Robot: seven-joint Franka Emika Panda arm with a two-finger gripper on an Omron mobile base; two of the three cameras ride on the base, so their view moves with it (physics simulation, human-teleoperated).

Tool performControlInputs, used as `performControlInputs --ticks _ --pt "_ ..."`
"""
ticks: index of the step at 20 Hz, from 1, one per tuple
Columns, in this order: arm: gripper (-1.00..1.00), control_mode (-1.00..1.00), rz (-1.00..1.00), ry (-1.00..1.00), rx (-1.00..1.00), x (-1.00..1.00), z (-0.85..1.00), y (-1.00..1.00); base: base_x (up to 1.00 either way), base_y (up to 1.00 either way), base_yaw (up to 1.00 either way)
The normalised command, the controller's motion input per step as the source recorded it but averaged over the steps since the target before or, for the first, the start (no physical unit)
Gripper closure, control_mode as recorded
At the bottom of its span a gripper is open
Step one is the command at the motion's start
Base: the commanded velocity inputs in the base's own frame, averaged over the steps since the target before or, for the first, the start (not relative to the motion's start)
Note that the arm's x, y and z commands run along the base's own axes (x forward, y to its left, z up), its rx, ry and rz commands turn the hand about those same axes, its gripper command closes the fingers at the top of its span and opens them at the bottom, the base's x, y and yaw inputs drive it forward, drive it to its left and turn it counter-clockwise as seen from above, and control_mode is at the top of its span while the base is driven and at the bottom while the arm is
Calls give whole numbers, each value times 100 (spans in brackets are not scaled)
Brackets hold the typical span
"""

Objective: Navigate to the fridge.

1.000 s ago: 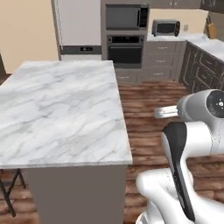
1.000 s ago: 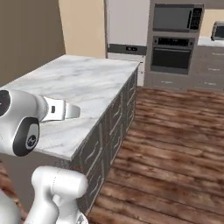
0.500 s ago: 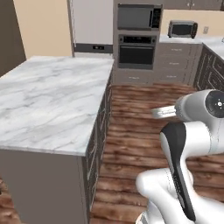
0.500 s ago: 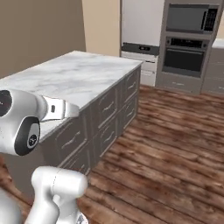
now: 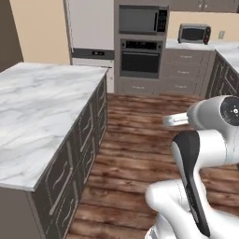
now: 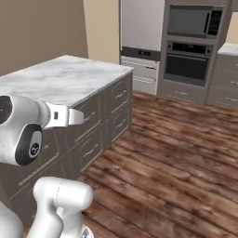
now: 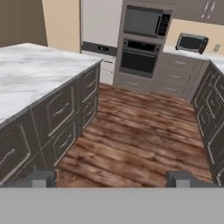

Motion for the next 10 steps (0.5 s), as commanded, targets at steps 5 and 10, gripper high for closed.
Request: performControlInputs --ticks 5,10 --pt "-100 100 0 0 0 0 0 0 100 -100 0" --pt "-100 100 0 0 0 0 0 0 100 -100 0"
